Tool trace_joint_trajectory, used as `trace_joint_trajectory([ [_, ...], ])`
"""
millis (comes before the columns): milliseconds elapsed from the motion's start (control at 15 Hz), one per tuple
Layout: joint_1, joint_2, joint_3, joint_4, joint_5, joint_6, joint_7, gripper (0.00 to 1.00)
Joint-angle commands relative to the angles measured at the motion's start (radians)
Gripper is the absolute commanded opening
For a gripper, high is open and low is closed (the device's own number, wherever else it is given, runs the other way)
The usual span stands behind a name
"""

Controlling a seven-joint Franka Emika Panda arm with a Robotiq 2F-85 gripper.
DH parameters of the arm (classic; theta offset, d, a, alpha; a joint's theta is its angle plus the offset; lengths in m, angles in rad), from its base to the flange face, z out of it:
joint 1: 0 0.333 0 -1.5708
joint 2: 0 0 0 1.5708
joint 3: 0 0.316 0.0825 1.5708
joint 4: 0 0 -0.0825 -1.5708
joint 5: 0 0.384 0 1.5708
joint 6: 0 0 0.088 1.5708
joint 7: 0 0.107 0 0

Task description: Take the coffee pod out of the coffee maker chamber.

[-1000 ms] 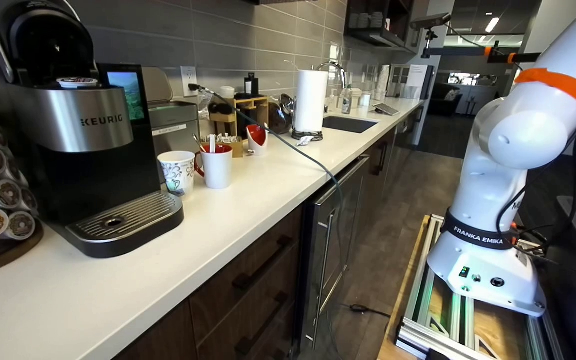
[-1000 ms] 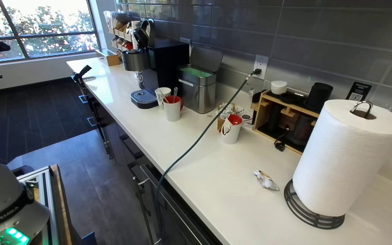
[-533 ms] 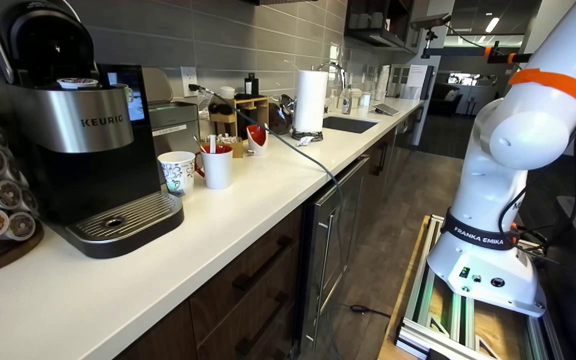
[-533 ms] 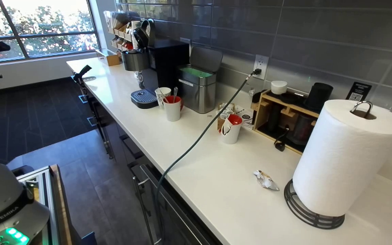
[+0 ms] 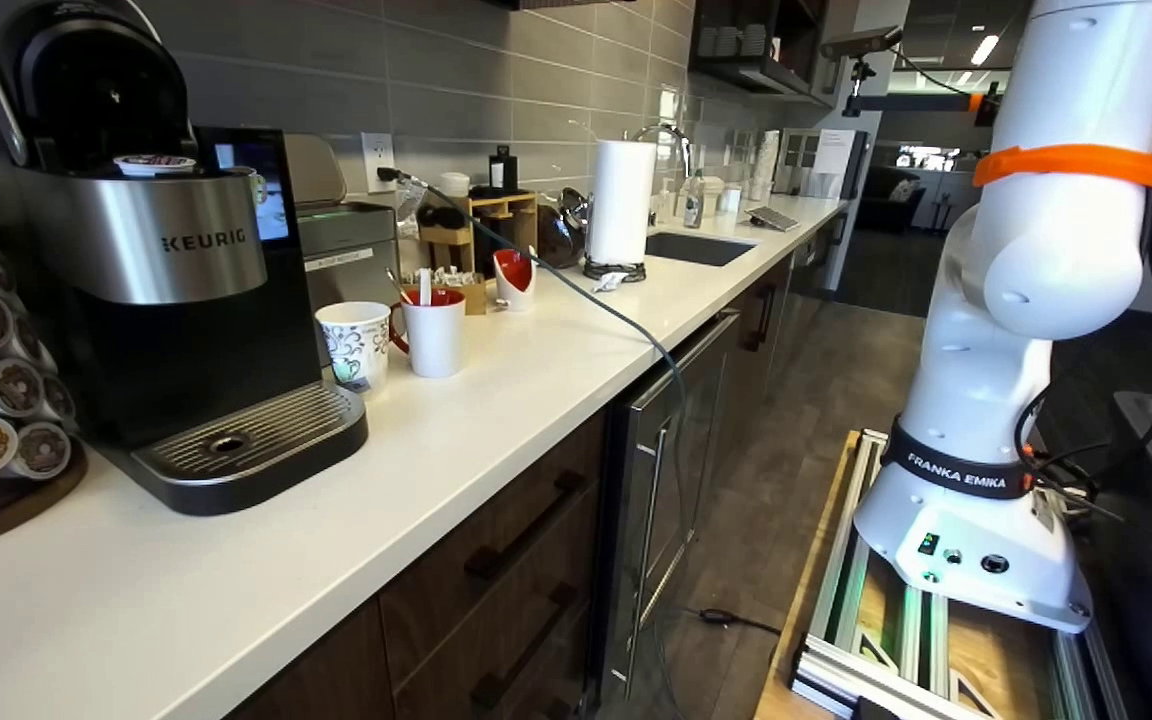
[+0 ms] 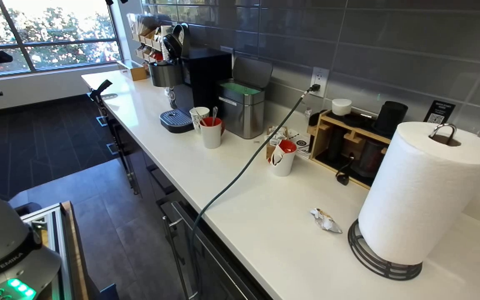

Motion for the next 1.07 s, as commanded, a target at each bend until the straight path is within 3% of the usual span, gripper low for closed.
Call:
trace_joint_trajectory([
  [0,0.079,0.198,0.062,0.145,-0.087,-0.056,0.087,1.00],
  [67,0.182,0.203,-0.039,0.129,-0.083,-0.022,0.111,1.00],
  [267,0.279,0.203,-0.136,0.121,-0.065,0.034,0.131,1.00],
  [333,0.213,0.202,-0.079,0.098,-0.055,0.021,0.108,1.00],
  [467,0.261,0.205,-0.118,0.106,-0.055,0.034,0.117,1.00],
  [1000,0.266,0.202,-0.127,0.117,-0.055,0.034,0.117,1.00],
])
